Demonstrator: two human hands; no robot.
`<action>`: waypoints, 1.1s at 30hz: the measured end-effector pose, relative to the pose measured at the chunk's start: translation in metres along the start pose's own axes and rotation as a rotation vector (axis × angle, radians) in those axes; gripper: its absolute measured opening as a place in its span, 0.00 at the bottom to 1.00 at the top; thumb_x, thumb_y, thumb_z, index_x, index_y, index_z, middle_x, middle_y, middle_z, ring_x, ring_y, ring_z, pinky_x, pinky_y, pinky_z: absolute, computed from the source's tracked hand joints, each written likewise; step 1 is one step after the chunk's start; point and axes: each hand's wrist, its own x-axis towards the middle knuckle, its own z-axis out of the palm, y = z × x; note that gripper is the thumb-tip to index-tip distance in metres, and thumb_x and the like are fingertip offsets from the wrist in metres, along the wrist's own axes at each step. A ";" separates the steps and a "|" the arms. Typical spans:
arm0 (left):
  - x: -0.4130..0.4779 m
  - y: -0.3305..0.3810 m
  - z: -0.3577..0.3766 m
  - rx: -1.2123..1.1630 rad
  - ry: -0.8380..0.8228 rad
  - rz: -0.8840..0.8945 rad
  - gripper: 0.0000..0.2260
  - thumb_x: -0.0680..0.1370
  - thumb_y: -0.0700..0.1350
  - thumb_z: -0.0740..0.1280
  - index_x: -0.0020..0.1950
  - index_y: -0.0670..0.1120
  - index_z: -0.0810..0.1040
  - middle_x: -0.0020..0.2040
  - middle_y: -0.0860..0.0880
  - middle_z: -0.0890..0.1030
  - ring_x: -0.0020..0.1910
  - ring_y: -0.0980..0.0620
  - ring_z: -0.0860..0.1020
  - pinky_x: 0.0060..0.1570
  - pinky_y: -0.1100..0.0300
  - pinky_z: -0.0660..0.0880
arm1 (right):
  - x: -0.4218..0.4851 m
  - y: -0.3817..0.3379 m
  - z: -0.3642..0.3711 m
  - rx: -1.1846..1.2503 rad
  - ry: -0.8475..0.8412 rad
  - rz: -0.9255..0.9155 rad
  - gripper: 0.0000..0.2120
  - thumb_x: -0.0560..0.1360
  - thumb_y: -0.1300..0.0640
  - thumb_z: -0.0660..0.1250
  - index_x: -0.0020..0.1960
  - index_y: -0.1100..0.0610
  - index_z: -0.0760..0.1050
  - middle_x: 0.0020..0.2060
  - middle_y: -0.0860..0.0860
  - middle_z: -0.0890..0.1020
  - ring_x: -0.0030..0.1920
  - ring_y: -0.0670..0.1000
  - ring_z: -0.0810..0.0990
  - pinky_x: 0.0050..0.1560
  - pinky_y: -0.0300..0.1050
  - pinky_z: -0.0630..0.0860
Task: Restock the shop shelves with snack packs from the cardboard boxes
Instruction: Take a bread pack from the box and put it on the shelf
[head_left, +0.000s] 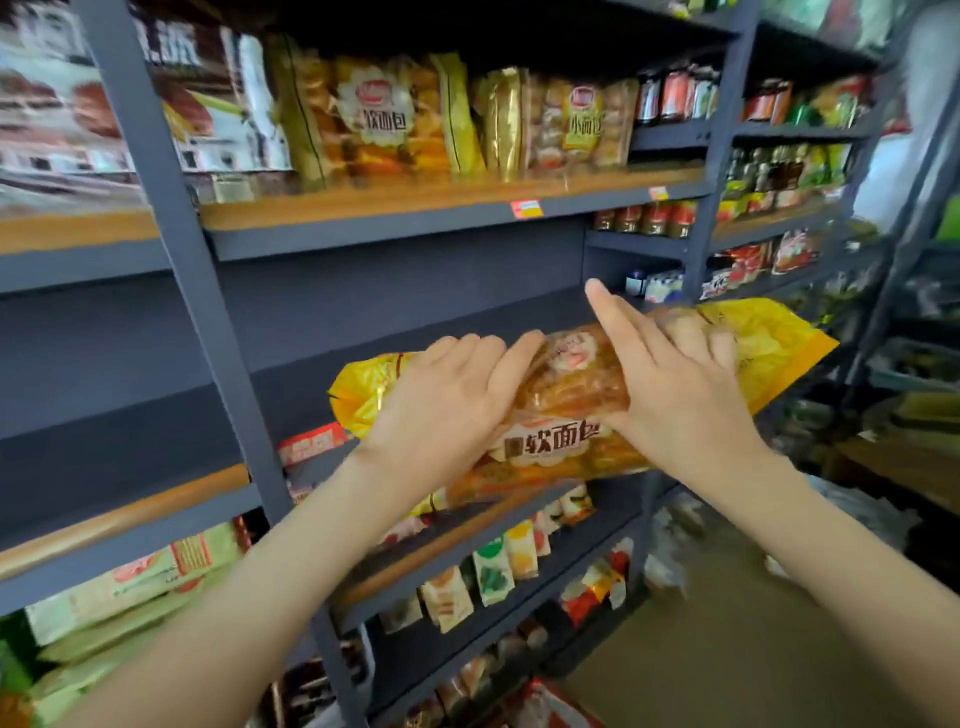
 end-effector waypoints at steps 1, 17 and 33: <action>0.015 -0.002 -0.002 0.061 0.036 0.002 0.31 0.71 0.43 0.76 0.68 0.39 0.66 0.42 0.43 0.77 0.37 0.42 0.75 0.40 0.53 0.65 | 0.009 0.012 0.001 -0.002 0.079 -0.012 0.55 0.58 0.50 0.82 0.78 0.53 0.56 0.67 0.53 0.74 0.54 0.58 0.70 0.49 0.51 0.58; 0.163 -0.072 -0.036 0.763 0.321 0.213 0.22 0.77 0.34 0.67 0.69 0.44 0.69 0.48 0.40 0.75 0.39 0.43 0.74 0.42 0.52 0.67 | 0.195 0.103 0.041 -0.045 1.194 -0.254 0.27 0.72 0.62 0.69 0.69 0.58 0.67 0.64 0.50 0.71 0.54 0.50 0.69 0.51 0.45 0.64; 0.189 -0.170 0.017 0.803 0.315 0.251 0.23 0.75 0.34 0.68 0.68 0.43 0.68 0.47 0.39 0.79 0.41 0.42 0.78 0.44 0.51 0.72 | 0.320 0.077 0.103 -0.101 1.340 -0.341 0.19 0.77 0.58 0.66 0.67 0.57 0.69 0.62 0.49 0.72 0.57 0.48 0.70 0.58 0.46 0.59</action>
